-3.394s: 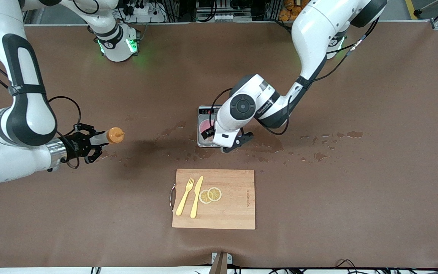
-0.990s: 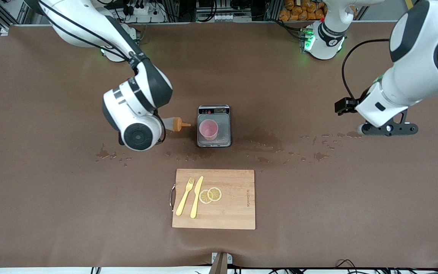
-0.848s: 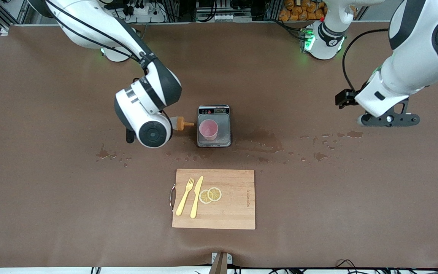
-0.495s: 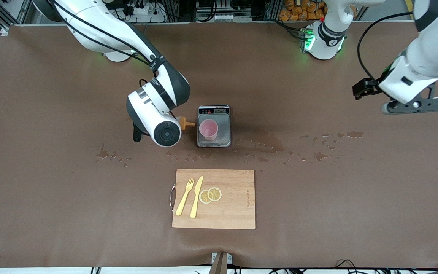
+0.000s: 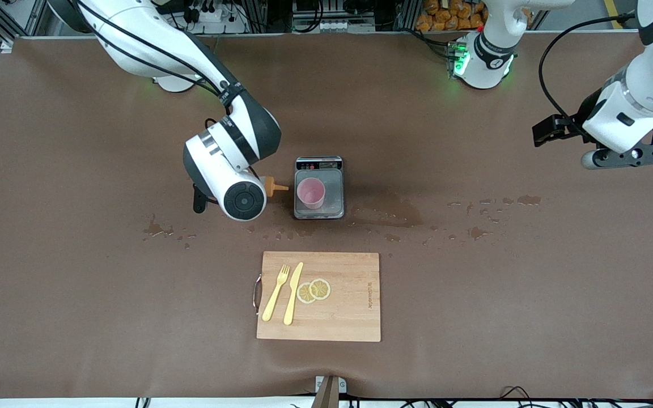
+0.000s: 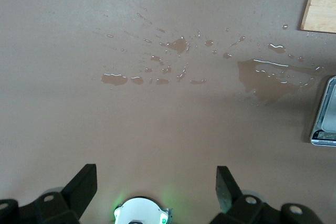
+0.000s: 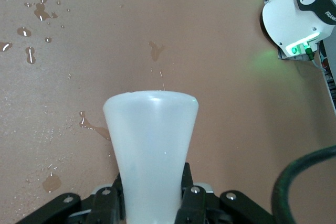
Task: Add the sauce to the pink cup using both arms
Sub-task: 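Tilt the bottle over the pink cup with the right gripper, squeezing sauce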
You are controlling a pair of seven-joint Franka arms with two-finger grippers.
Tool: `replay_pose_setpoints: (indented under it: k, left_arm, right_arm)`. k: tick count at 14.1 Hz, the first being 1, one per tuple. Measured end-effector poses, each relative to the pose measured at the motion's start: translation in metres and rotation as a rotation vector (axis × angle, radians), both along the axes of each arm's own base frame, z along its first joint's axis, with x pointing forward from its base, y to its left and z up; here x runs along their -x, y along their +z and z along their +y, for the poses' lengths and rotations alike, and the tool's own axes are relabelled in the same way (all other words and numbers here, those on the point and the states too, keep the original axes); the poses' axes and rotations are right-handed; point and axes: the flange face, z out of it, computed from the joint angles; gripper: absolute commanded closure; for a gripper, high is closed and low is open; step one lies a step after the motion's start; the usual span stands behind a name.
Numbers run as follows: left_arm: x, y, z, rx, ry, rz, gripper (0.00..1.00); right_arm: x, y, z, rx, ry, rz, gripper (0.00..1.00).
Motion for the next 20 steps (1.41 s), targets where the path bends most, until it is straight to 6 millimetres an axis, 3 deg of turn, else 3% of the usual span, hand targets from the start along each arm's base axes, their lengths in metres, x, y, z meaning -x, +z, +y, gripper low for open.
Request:
replay_pose_setpoints:
  k: [5,11,13,20]
  left_arm:
    - [-0.003,0.011,-0.001,0.027,0.004,-0.046,0.0]
    - [-0.003,0.016,0.003,0.023,-0.093,-0.06,0.0]
    - [-0.003,0.02,0.007,0.026,-0.1,-0.073,0.0]
    - [-0.011,0.026,0.009,0.046,-0.223,-0.144,0.0]
  right_arm:
    - [0.005,0.015,0.014,0.022,-0.014,-0.009,1.0]
    - [0.02,-0.011,0.032,0.162,0.064,0.013,1.0]
    - [0.018,-0.014,0.037,0.171,0.059,0.004,1.0]
    - [0.007,0.002,0.037,0.151,0.032,-0.027,1.0]
